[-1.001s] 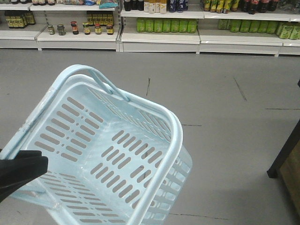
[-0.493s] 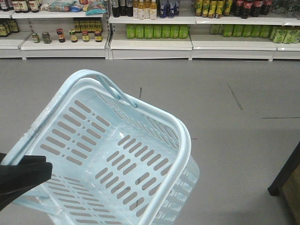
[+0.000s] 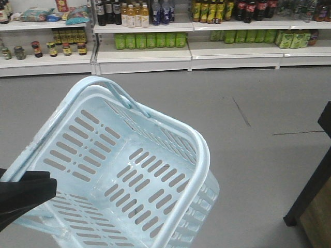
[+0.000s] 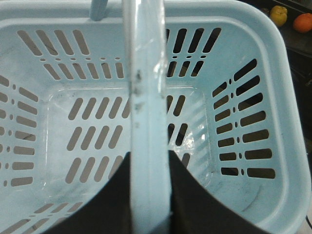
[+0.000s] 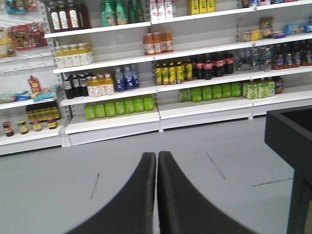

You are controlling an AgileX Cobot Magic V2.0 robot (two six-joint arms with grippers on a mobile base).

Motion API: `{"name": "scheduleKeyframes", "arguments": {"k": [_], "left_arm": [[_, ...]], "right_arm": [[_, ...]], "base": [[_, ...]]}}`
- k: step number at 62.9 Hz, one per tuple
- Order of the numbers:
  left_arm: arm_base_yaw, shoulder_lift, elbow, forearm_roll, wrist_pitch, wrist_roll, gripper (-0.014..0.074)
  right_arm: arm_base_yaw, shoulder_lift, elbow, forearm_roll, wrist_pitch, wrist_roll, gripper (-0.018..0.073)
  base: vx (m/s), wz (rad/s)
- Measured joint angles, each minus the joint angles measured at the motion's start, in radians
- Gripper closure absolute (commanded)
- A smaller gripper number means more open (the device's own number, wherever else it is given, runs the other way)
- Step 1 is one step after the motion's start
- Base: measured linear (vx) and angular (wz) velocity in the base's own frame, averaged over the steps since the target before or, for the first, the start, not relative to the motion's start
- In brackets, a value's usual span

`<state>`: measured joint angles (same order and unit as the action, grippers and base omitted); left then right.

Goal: Pick three apples into basket with both arms
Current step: 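Drive the base with the held basket toward the apple and orange table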

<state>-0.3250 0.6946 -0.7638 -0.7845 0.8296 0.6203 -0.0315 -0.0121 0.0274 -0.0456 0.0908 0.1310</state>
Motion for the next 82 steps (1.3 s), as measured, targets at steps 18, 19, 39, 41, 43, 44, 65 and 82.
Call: {"name": "scheduleKeyframes", "arguments": {"k": [18,19,39,41,43,44,65,82], "left_arm": [[0.0,0.0,0.0,0.001,0.0,0.0,0.0603],[0.0,0.0,0.0,0.001,0.0,0.0,0.0603],[0.0,0.0,0.0,0.001,0.0,0.0,0.0603],[0.0,0.0,0.0,0.001,0.0,0.0,0.0603],[0.0,0.0,0.0,0.001,0.0,0.0,0.0603],[0.0,0.0,0.0,0.001,0.0,0.0,0.0603],[0.0,0.0,0.0,0.001,0.0,0.0,0.0603],[0.0,0.0,0.0,0.001,0.0,0.0,0.0603]], "right_arm": [[0.0,0.0,0.0,0.0,0.0,0.0,0.0564],[0.0,0.0,0.0,0.0,0.0,0.0,0.0564],[0.0,0.0,0.0,0.0,0.0,0.0,0.0564],[0.0,0.0,0.0,0.0,0.0,0.0,0.0564],[0.0,0.0,0.0,0.0,0.0,0.0,0.0564],[0.0,0.0,0.0,0.0,0.0,0.0,0.0564],[0.0,0.0,0.0,0.0,0.0,0.0,0.0564],[0.0,0.0,0.0,0.0,0.0,0.0,0.0564]], "base": [[0.2,-0.56],[0.17,-0.68],[0.17,-0.72],[0.16,-0.66],[0.16,-0.65],[0.16,-0.62],[0.14,-0.54],[0.12,-0.45]]}}
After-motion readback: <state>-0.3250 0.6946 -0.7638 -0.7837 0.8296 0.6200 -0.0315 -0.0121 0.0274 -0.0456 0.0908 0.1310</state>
